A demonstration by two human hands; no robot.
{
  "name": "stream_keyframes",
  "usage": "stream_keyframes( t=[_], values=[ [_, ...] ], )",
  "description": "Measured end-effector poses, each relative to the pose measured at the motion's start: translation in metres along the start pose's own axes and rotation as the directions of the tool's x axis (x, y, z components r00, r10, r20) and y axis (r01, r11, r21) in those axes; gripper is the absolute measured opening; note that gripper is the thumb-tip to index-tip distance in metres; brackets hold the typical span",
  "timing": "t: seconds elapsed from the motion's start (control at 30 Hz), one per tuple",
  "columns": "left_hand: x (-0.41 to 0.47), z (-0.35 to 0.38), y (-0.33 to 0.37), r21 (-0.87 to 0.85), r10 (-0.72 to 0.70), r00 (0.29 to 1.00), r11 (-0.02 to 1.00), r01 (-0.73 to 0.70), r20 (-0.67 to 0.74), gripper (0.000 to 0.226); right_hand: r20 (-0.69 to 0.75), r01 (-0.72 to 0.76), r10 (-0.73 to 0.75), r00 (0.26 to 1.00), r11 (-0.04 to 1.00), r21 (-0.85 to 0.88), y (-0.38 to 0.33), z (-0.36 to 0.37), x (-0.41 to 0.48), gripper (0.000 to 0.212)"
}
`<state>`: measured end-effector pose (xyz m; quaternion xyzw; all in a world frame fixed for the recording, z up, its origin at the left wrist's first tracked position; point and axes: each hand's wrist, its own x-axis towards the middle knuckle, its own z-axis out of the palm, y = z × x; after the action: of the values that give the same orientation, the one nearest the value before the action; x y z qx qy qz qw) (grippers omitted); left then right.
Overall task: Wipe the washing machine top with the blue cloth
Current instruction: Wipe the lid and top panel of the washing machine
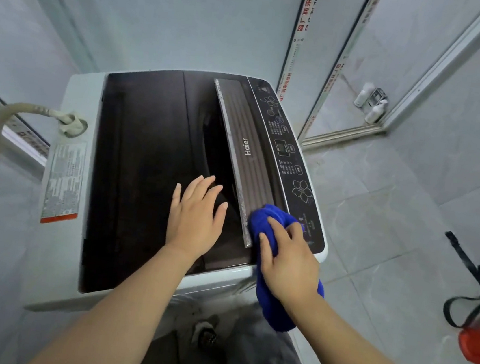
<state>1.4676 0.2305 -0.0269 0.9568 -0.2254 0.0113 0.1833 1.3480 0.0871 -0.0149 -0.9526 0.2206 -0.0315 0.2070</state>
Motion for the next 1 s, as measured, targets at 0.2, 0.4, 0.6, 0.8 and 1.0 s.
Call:
stream_keyframes(
  t=[0.2,0.4,0.6,0.8,1.0],
  values=[
    [0.001,0.000,0.002,0.006,-0.015,1.000,1.000,0.015,-0.010,0.040,0.021,-0.074,0.073,0.997,0.994,0.075,-0.014,0.001,0.059,0.045],
    [-0.002,-0.001,0.002,0.001,-0.013,1.000,1.000,0.013,-0.005,0.039,0.048,-0.061,0.057,0.997,0.995,0.084,-0.002,-0.003,0.025,0.045],
    [0.001,0.001,0.003,0.033,-0.031,1.000,0.999,0.031,-0.002,0.039,0.035,-0.071,0.069,0.997,0.996,0.058,-0.017,0.001,0.082,0.044],
    [0.001,-0.002,0.003,0.005,-0.034,0.999,0.999,0.034,-0.011,0.038,0.051,-0.045,0.042,0.998,0.997,0.060,-0.023,-0.002,0.094,0.045],
    [0.003,-0.001,0.004,0.003,-0.055,0.998,0.998,0.055,-0.004,0.039,0.072,0.042,-0.047,0.996,0.996,0.078,-0.019,0.002,0.066,0.045]
  ],
)
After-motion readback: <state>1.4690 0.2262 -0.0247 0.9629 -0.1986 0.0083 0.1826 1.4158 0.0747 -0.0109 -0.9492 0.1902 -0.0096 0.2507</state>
